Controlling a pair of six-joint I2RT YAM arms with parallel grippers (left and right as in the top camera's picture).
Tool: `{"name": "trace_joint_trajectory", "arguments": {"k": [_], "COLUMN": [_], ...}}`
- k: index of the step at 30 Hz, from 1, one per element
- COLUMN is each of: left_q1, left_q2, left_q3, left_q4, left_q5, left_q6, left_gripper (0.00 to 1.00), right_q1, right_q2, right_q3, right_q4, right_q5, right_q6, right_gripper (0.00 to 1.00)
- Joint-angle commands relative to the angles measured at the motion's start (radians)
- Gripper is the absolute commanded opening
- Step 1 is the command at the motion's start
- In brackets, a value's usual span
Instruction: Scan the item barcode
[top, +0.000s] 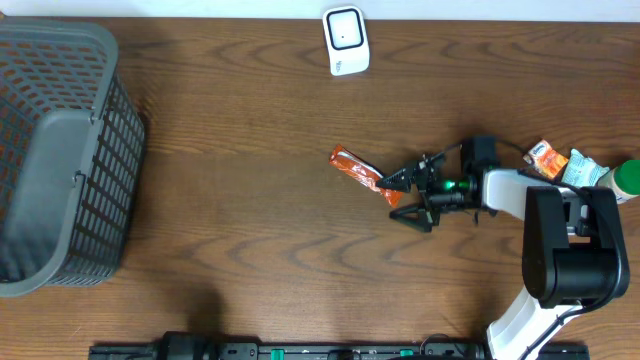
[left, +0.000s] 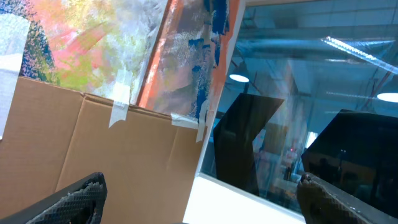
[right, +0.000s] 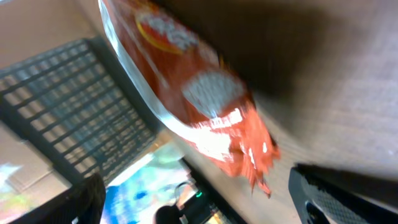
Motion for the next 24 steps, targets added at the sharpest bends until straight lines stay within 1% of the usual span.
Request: {"name": "trace_joint_trajectory", "arguments": {"k": [1, 4, 8, 11, 13, 16, 19, 22, 24], "left_q1": [0.004, 0.004, 0.004, 0.004, 0.004, 0.004, 0.004, 0.004, 0.004], "left_q2": [-0.005, -0.005, -0.005, -0.005, -0.005, -0.005, -0.005, -0.005, -0.005], "left_q3": [-0.001, -0.001, -0.001, -0.001, -0.001, -0.001, -0.001, -0.001, -0.001], "left_q4": [0.003, 0.003, 0.004, 0.004, 0.004, 0.004, 0.004, 0.003, 0.004], "left_q5": [-0.009, -0.009, -0.009, -0.009, -0.009, -0.009, -0.009, -0.009, -0.009], "left_q6": [-0.005, -0.005, -0.005, -0.005, -0.005, -0.005, -0.005, -0.005, -0.005], "left_gripper": [0.98, 0.98, 0.98, 0.98, 0.98, 0.98, 0.98, 0.98, 0.98], "right_q1": [0.014, 0.014, 0.014, 0.015, 0.015, 0.014, 0.019, 0.030, 0.035], "right_q2": [0.099, 0.099, 0.099, 0.099, 0.099, 0.099, 0.099, 0.099, 0.099], "right_q3": [-0.147, -0.180, -0.186, -0.186, -0.186, -0.186, -0.186, -0.186, -0.186], "right_q4": [0.068, 0.156, 0.267, 0.313, 0.347, 0.377, 0.401, 0.416, 0.435], "right_q5": [0.430, 0.507, 0.544, 0.566, 0.588, 0.631, 0.624, 0.639, 0.673], "right_q6": [0.130, 0.189, 0.194, 0.204, 0.204, 0.195, 0.165, 0.165, 0.166], "right_gripper": [0.96, 0.98, 0.99, 0.98, 0.95, 0.87, 0.81, 0.79, 0.81]}}
